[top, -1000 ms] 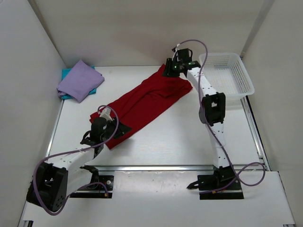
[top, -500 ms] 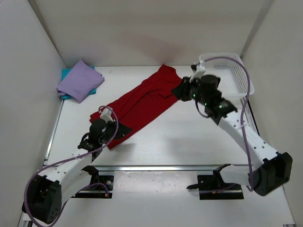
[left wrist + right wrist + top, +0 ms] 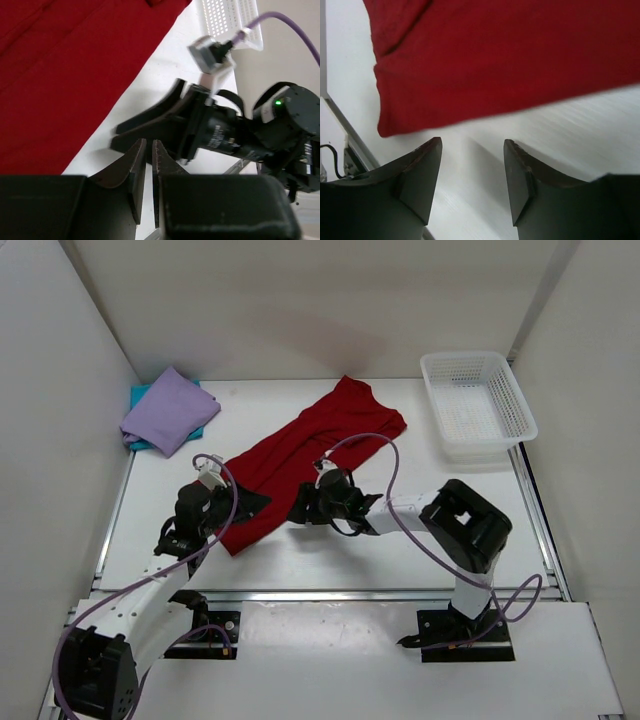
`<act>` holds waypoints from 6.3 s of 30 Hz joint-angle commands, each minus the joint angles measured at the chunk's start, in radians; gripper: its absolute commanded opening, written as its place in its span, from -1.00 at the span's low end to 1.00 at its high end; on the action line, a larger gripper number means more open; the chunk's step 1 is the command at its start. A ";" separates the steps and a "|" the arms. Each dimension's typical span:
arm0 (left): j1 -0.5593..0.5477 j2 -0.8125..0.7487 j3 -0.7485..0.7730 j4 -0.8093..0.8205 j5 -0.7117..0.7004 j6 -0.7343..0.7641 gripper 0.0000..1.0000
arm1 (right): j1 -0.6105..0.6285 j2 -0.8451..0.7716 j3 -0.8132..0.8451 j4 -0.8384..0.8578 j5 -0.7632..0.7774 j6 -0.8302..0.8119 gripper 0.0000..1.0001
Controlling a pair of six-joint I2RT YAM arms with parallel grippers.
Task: Fold and stack the t-shirts
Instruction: Rotate the tshirt 85 degrees, then grab the bottom of the folded rectangular tshirt with both arms, then fold the folded rectangular tshirt in 1/3 of the way
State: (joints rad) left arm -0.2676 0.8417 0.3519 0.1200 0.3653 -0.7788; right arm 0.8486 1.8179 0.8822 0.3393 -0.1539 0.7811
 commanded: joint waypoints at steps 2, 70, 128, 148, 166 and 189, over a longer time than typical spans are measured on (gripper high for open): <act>0.005 -0.018 0.016 0.009 0.038 0.000 -0.54 | 0.049 0.138 0.105 0.021 0.034 0.105 -0.06; -0.548 0.384 -0.028 -0.195 0.006 0.187 0.11 | -0.186 -1.289 -0.655 -0.975 0.127 0.213 -0.30; -0.056 1.248 1.080 -0.163 0.037 0.053 -0.26 | -0.833 0.011 0.287 -0.365 -0.296 -0.275 -0.71; -0.216 0.990 0.465 0.210 -0.034 -0.088 -0.33 | -0.583 -0.321 -0.199 -0.241 -0.101 -0.261 -1.00; -0.263 0.518 0.085 0.164 -0.109 -0.039 -0.22 | -0.387 -0.672 -0.332 -0.364 0.040 -0.259 -1.00; -0.272 0.625 0.030 0.168 -0.100 0.035 -0.27 | -0.304 0.079 0.198 -0.186 0.114 -0.453 -0.99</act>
State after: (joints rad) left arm -0.5579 1.4757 0.4156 0.3450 0.2775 -0.7757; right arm 0.5682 1.8420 1.0058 0.0864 -0.1268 0.3595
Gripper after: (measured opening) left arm 0.368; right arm 0.006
